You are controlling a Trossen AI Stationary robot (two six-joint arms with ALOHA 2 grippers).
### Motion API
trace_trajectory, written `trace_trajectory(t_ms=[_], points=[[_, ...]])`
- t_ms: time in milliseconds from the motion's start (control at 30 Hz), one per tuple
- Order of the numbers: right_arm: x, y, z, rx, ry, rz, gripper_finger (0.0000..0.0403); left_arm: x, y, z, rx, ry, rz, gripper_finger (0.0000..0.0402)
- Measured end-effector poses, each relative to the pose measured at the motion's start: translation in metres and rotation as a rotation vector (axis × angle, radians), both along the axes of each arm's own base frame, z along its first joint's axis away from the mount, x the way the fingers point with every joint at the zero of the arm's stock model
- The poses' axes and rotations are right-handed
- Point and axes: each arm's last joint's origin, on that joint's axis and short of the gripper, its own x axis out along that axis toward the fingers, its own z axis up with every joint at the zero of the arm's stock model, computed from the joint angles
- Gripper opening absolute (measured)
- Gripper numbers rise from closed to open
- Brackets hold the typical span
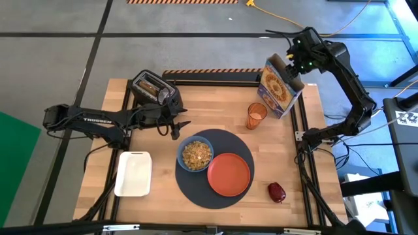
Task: Arrange a breakfast setting
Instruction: Adjust the cereal box
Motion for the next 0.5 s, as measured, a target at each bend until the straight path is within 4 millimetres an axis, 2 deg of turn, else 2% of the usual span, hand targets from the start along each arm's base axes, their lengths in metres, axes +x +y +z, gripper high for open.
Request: trace_trajectory(t_ms=[500], points=[[0.004, -0.012, -0.005, -0.060, 0.072, -0.118, 0.0199, 0.000, 0.000, 0.000, 0.000, -0.001, 0.000, 0.0262]])
